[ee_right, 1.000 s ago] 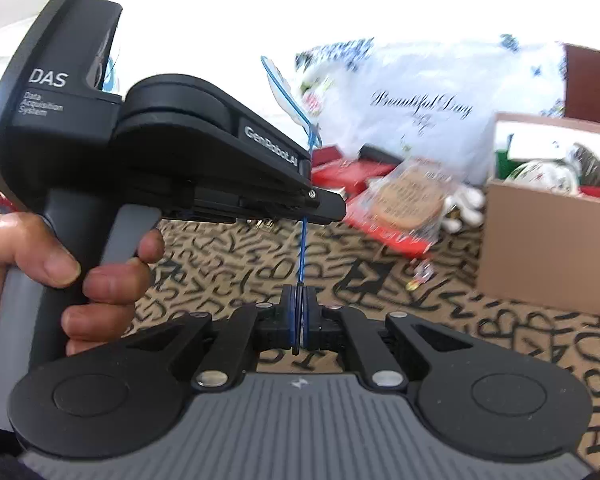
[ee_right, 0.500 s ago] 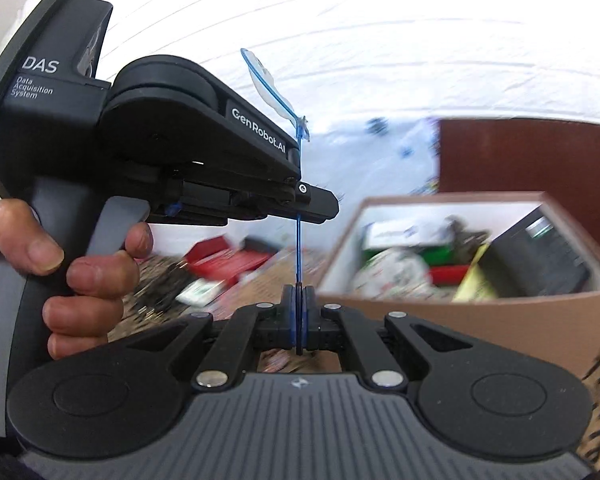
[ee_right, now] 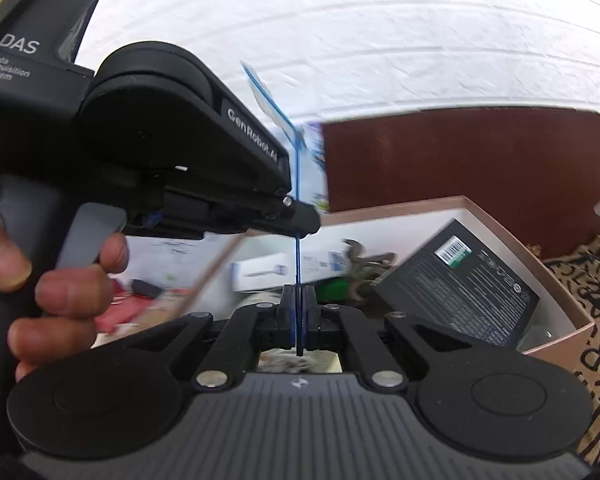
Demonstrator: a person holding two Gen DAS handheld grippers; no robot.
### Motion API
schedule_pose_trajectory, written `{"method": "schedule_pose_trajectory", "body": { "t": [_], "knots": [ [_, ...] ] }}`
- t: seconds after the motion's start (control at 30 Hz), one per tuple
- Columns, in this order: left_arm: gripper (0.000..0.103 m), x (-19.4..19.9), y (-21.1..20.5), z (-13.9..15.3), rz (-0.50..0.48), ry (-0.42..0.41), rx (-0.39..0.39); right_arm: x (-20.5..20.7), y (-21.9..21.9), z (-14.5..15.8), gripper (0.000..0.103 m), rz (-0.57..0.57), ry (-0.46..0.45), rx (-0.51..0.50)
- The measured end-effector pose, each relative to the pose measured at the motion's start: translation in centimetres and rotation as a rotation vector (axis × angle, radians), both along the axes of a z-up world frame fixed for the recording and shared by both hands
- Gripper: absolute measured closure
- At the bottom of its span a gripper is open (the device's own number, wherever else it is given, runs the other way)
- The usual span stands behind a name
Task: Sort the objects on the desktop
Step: 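Lower the blue net into the cardboard box and open the left tool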
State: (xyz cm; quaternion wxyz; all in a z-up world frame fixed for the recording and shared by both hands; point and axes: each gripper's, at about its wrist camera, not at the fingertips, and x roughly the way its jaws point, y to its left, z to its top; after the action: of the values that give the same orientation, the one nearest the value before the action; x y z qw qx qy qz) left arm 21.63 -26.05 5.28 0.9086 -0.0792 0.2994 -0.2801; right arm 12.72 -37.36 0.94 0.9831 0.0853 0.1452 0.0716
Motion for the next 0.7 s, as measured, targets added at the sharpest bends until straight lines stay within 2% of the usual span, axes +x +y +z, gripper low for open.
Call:
{"method": "schedule_pose_trajectory", "body": {
  "t": [0.13,0.23,0.3,0.33,0.37,0.4,0.43,0.53,0.57,0.63,0.67,0.7],
  "knots": [
    [0.101,1.7,0.5,-1.8,0.015,0.045,-0.002,2.5,-0.1,-2.0,0.102,-0.031,0.039,-0.024],
    [0.101,1.8,1.1,-2.4,0.030,0.035,0.024,3.5,0.4,-3.2,0.102,-0.061,0.042,-0.089],
    [0.097,2.0,1.7,-2.5,0.037,0.034,0.023,3.8,0.5,-3.5,0.102,-0.092,0.031,-0.121],
    [0.084,2.0,2.0,-2.5,0.042,0.038,0.012,3.9,0.4,-3.6,0.102,-0.098,0.029,-0.122],
    [0.060,2.0,2.4,-2.5,0.051,0.039,-0.002,3.9,0.4,-3.7,0.102,-0.097,0.025,-0.120],
    [0.048,1.8,2.8,-2.4,0.066,0.034,-0.016,3.9,0.4,-3.8,0.101,-0.095,0.023,-0.119],
    [0.032,1.6,3.0,-2.2,0.081,0.021,-0.022,4.0,0.3,-3.8,0.100,-0.091,0.022,-0.121],
    [0.023,0.5,3.5,-1.7,0.086,-0.030,-0.019,3.7,0.2,-3.9,0.093,-0.077,0.014,-0.116],
    [0.018,0.2,3.6,-1.5,0.079,-0.034,-0.016,3.6,0.2,-3.9,0.087,-0.077,0.010,-0.117],
    [0.009,-0.6,3.9,-1.2,0.076,-0.039,-0.016,3.4,0.4,-3.8,0.065,-0.065,0.008,-0.112],
    [0.006,-1.1,4.2,-1.0,0.083,-0.046,-0.018,3.1,0.5,-3.8,0.050,-0.056,0.001,-0.103],
    [0.005,-1.6,4.4,-0.9,0.094,-0.054,-0.019,2.7,0.5,-3.7,0.039,-0.055,-0.010,-0.091]
  ]
}}
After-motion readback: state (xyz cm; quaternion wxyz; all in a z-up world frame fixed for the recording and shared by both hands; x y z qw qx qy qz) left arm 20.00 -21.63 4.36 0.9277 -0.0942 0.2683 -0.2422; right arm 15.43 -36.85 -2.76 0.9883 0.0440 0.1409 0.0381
